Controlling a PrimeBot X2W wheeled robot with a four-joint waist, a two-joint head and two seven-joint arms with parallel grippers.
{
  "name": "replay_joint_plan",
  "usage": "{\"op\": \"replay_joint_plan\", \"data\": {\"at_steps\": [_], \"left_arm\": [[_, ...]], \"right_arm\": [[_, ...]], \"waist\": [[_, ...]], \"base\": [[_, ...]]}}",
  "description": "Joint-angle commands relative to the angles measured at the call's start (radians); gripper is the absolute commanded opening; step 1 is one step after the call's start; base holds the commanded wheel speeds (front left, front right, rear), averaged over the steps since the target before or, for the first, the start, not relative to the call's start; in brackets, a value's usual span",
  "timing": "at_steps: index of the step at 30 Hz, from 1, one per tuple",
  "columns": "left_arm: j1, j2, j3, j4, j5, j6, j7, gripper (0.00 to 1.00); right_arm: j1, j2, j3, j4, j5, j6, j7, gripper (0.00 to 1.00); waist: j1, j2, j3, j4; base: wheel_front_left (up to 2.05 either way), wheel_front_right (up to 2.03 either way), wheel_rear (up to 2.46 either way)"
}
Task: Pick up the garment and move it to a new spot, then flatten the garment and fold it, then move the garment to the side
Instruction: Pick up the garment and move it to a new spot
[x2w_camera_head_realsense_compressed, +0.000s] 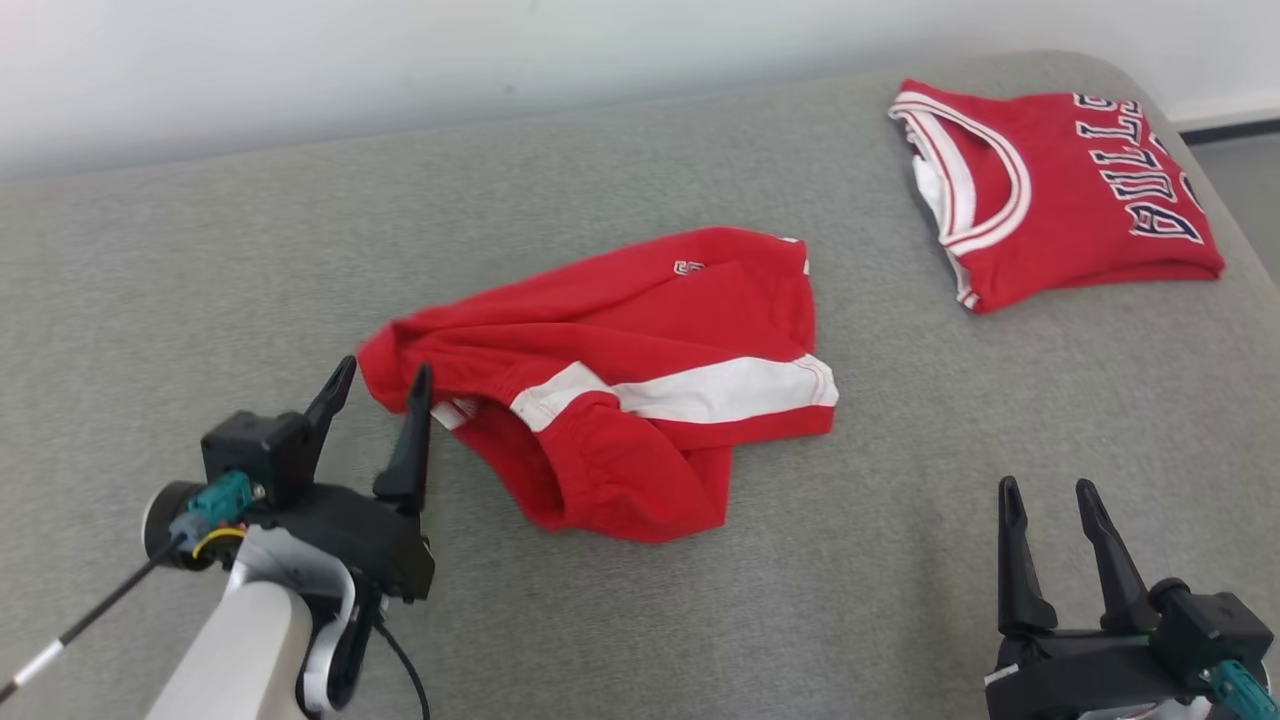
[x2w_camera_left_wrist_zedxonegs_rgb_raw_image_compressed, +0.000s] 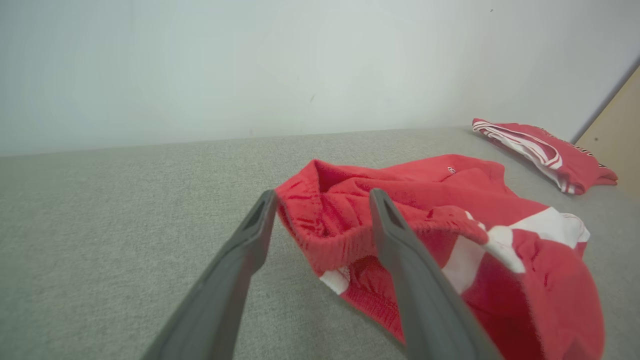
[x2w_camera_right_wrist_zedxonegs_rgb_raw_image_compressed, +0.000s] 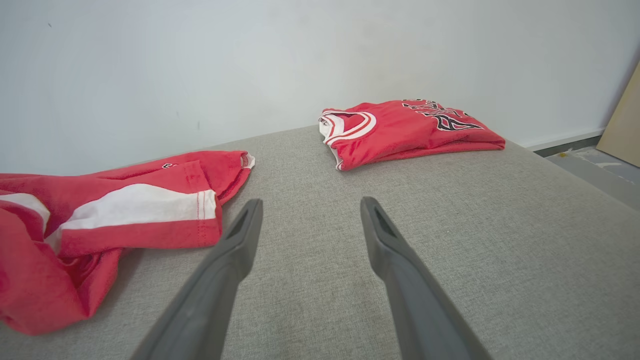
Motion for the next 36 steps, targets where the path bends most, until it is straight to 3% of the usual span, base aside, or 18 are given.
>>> {"op": "replay_joint_plan", "data": {"at_steps": [1,8,17,27,36], "left_arm": [[0.023,-0.003,0.001,0.0,-0.006,0.004,-0.015,1.0],[0.094,-0.027,0.011,-0.029,-0.019,0.024,-0.097,1.0],[0.196,0.025,0.079,-0.158,0.013,0.066,-0.167,1.0],[0.344,0.088,0.169,-0.3,0.042,0.131,-0.177,1.0],[0.463,0.11,0.185,-0.377,0.052,0.151,-0.178,1.0]], "right_arm": [[0.013,0.0,-0.005,-0.001,-0.009,-0.003,-0.004,1.0],[0.039,0.0,-0.021,-0.014,-0.016,-0.003,0.004,1.0],[0.068,0.0,-0.034,-0.058,-0.029,-0.003,0.027,1.0],[0.11,0.0,-0.04,-0.118,-0.037,-0.003,0.059,1.0],[0.147,-0.002,-0.053,-0.16,-0.034,-0.003,0.082,1.0]], "waist": [[0.0,-0.0001,-0.017,0.023],[0.0,-0.0001,-0.069,0.091],[0.0,-0.0001,-0.146,0.147],[0.0,-0.0001,-0.208,0.156],[0.0,-0.0001,-0.232,0.16]], "base": [[0.0,0.0,0.0],[0.0,0.0,0.0],[0.0,0.0,0.0],[0.0,0.0,0.0],[0.0,0.0,0.0]]}}
